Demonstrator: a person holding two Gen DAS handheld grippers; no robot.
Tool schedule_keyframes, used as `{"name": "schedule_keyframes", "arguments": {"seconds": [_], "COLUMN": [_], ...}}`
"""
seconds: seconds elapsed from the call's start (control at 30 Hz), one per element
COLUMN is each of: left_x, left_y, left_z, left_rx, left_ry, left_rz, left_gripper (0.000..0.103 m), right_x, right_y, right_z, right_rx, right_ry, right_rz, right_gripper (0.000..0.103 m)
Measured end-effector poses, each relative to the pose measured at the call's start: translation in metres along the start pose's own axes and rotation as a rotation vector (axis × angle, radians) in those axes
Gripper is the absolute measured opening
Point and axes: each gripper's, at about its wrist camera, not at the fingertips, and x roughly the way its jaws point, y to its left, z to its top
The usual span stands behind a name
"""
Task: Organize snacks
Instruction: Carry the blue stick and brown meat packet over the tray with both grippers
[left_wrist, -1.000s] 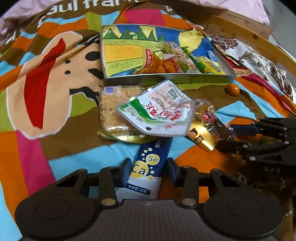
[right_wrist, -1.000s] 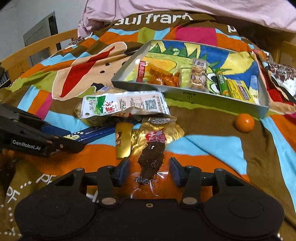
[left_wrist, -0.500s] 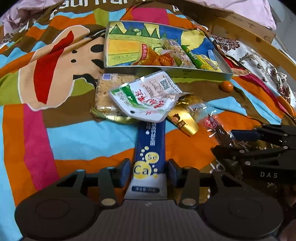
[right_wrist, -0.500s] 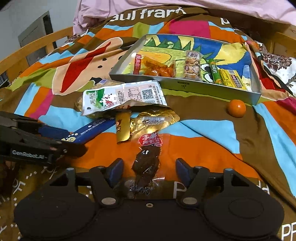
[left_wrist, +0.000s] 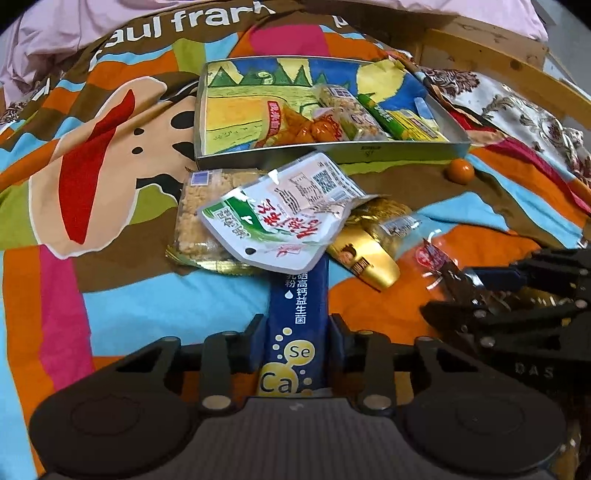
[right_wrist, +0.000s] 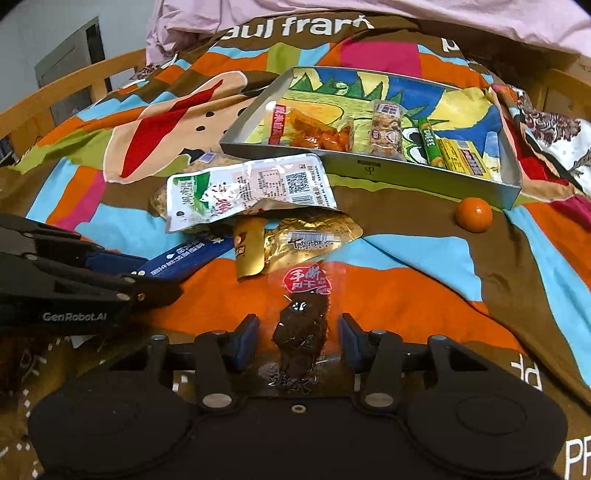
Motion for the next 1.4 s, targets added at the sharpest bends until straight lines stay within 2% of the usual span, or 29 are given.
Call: {"name": "schedule_keyframes", "arguments": {"seconds": [0.2,0.4,0.47,0.7,0.83,1.07,1.2,1.4], "left_x": [-0.017,-0.039,-0.05,-0.077,-0.089,-0.089,-0.08,-0.065], "left_y": [-0.007,-0.013,-0.017,-0.033,-0.035,-0.036,-0.04,-0.052], "left_z": [-0.01,-0.019,-0.023,-0.028,-0.02,0.019,0.045,0.088], "left_rx": [-0.024,-0.073,-0.068,-0.022,-0.031,-0.097,-0.131,-0.125], "left_ry": [0.023,0.037,0.01,-0.038,-0.112,-0.208,-0.253,-0.313], "left_rz": [0.004,-0.006,-0.013,0.005,0.035,0.032,0.039,0.041], "left_gripper": [0.035,0.034,0.033,0.033,0.033,0.033,0.033,0.033], "right_x": [-0.017,-0.029,-0.034,-0.051,-0.058,-0.064,-0.061,-0.045], "right_y": [0.027,0.04,0.041,0.038,0.031,0.01,-0.011,-0.054], "right_z": [-0.013,-0.023,-0.024,-0.02,-0.013,0.005,0.03,0.067], "right_rx": [-0.227,-0.362,-0.381,-0.376,-0.347,-0.342,-0.314,-0.231], "right_ry": [-0.065,-0.136,-0.161,-0.242,-0.281,-0.325,-0.361,-0.419], "right_rz": [-0.133,-0.213,-0.227,-0.267,-0.272,-0.311,-0.33,-0.36], "right_gripper": [0.049,0.049,0.049,0.049,0.049,0.049,0.049,0.049]}}
